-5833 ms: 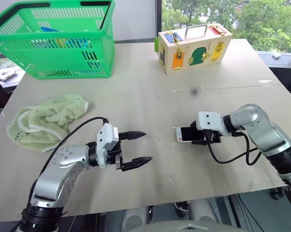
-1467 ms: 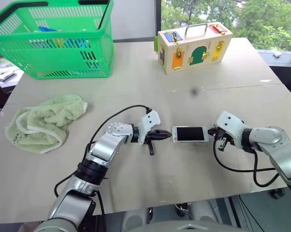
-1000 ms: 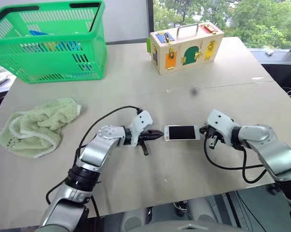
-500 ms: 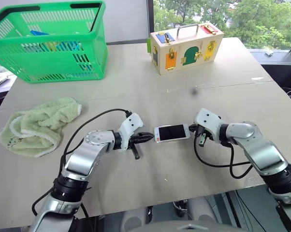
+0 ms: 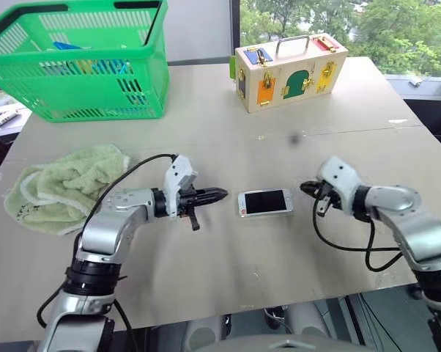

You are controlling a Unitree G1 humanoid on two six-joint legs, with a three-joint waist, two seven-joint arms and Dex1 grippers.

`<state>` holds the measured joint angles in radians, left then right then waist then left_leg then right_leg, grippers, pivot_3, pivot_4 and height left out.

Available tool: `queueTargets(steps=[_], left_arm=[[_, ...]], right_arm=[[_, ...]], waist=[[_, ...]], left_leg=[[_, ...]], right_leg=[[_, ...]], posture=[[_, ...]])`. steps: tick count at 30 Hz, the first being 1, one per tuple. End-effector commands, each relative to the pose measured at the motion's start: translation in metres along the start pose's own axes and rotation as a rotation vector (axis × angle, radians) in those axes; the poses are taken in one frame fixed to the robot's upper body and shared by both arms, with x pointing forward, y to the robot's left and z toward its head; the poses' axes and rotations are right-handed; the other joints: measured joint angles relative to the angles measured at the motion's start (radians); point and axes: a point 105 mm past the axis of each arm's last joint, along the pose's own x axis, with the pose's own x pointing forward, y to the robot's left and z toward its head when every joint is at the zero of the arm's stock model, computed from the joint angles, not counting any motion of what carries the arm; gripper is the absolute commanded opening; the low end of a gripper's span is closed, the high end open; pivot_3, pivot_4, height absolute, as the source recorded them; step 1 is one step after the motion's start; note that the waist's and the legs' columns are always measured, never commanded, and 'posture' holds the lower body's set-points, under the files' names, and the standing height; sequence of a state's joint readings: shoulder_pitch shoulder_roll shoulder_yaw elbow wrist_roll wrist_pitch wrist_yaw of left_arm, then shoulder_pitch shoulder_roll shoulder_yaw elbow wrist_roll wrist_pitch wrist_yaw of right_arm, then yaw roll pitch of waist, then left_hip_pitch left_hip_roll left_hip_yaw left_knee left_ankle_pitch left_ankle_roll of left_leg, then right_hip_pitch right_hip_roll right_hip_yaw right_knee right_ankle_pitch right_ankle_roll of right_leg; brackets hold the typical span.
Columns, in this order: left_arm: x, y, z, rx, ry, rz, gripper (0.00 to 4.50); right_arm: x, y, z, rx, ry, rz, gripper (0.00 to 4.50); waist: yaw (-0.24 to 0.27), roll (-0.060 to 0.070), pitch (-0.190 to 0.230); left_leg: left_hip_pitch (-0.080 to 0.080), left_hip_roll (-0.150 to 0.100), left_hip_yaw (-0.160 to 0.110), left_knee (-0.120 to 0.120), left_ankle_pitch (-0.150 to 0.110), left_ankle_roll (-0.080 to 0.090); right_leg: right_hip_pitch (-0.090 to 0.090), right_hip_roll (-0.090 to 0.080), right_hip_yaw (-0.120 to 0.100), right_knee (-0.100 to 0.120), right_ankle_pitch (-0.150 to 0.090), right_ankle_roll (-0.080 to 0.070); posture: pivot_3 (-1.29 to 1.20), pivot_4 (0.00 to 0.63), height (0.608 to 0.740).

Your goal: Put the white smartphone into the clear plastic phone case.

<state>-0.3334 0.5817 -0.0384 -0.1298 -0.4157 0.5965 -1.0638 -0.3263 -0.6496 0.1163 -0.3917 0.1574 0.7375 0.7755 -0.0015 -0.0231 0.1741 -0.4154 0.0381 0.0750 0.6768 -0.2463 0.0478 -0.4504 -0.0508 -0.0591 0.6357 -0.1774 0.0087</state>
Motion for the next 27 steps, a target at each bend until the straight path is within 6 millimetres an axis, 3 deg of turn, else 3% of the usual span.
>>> queueTargets(steps=[1, 6, 12, 18, 27], left_arm=[[0.021, -0.014, 0.018, 0.052, -0.029, -0.05, 0.02], [0.046, -0.022, 0.02, 0.068, 0.001, -0.068, 0.02], [0.053, -0.025, -0.005, 0.043, 0.087, -0.069, 0.02], [0.053, -0.016, -0.018, 0.046, 0.128, -0.026, 0.02], [0.055, -0.015, -0.04, 0.064, 0.161, -0.004, 0.02]], right_arm=[[0.001, 0.001, 0.017, -0.011, -0.06, 0.001, 0.0], [0.011, 0.02, 0.026, 0.011, -0.086, 0.103, 0.0], [0.025, 0.036, 0.017, 0.046, -0.029, 0.208, 0.0], [0.037, 0.025, 0.001, 0.114, 0.082, 0.163, 0.0], [0.042, 0.023, -0.017, 0.183, 0.249, 0.172, 0.0]], waist=[[0.0, 0.0, 0.0], [0.006, 0.0, 0.0], [0.001, 0.0, 0.0], [0.001, 0.0, 0.0], [0.007, -0.001, -0.004]], left_leg=[[0.0, 0.0, 0.0, 0.0, 0.0, 0.0], [0.001, 0.0, -0.002, 0.0, 0.0, 0.0], [0.001, 0.001, -0.002, 0.0, 0.0, 0.0], [0.001, 0.001, -0.002, 0.002, 0.0, 0.0], [0.002, 0.001, -0.002, 0.002, 0.0, 0.0]], right_leg=[[0.0, 0.0, 0.0, 0.0, 0.0, 0.0], [0.001, 0.001, -0.001, 0.001, 0.0, 0.0], [0.001, 0.003, -0.001, 0.001, 0.0, 0.0], [0.001, 0.002, 0.0, 0.002, 0.0, 0.0], [0.003, 0.001, 0.0, 0.002, 0.0, 0.0]], posture=[[0.0, 0.15, 0.74], [0.0, 0.15, 0.74], [0.0, 0.15, 0.74], [0.0, 0.15, 0.74], [0.0, 0.15, 0.74]])
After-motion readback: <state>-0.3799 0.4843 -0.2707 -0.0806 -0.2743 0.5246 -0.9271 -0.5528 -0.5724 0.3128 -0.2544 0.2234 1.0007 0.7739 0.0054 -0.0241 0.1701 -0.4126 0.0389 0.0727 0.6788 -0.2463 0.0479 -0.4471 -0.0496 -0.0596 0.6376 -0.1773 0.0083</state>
